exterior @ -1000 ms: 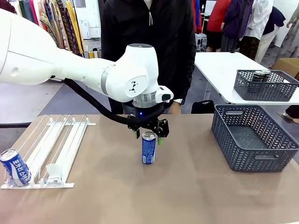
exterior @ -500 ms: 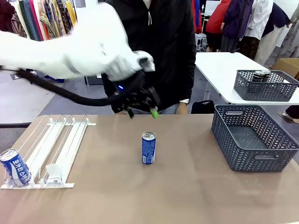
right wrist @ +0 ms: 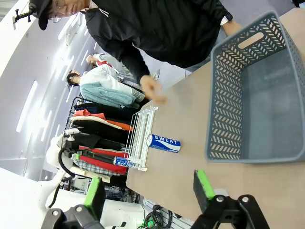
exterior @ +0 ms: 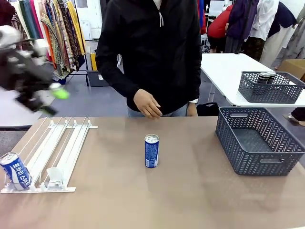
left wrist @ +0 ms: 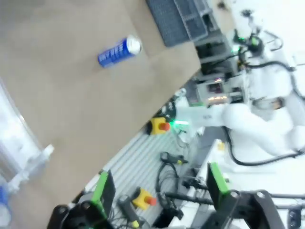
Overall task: Retrieve and store the cans from the dispenser.
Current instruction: Pick up one can from the Automatic Can Dispenser and place it in the middle of the table.
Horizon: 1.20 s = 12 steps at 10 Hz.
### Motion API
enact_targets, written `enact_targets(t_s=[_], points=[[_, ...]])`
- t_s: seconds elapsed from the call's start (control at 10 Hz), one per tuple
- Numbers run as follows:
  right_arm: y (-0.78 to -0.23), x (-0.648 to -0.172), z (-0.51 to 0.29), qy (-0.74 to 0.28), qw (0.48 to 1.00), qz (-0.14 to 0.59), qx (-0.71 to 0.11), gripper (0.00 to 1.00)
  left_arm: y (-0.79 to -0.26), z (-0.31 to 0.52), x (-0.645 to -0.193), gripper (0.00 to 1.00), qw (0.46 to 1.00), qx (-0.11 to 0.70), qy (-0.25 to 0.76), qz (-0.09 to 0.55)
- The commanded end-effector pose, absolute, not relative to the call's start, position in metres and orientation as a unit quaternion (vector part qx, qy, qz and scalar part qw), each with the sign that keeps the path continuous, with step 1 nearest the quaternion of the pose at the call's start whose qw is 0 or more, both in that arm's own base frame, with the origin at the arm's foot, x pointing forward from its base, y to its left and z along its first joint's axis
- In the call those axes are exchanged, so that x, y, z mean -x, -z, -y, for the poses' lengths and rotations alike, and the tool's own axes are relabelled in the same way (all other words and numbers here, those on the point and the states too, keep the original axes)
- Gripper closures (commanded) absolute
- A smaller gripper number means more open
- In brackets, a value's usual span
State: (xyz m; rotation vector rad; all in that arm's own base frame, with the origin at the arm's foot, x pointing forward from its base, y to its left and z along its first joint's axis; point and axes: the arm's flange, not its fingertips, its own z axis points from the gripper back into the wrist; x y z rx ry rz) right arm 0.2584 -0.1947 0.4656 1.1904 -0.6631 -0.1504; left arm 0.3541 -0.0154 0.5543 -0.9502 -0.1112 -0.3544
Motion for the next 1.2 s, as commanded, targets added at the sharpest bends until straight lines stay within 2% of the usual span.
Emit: enact_targets(t_s=[0.0,0.2,0.4,0.6,1.1], points=[[-0.467,-0.258,0.195,0.065,0.771,0.308,-0.553,0.0,-0.532,-0.049,-0.357,0.0,0.85,0.506,0.143,0.029],[-0.467,-0.258,0.195,0.065,0.771,0.308,-0.553,0.0,-0.495,-0.105,-0.337,0.0,0.816,0.568,0.093,0.054],[-0.467,-0.258,0.195,0.065,0.771,0.308,-0.553,0.0,-0.469,-0.135,-0.318,0.0,0.805,0.584,0.053,0.096],[-0.467,-0.258,0.195,0.065,0.771,0.308,-0.553,0.0,-0.471,-0.141,-0.32,0.0,0.816,0.572,0.055,0.064],[-0.467,-0.258,0.195,0.065,0.771,0.308,-0.553,0.0,-0.471,-0.141,-0.32,0.0,0.816,0.572,0.055,0.064]])
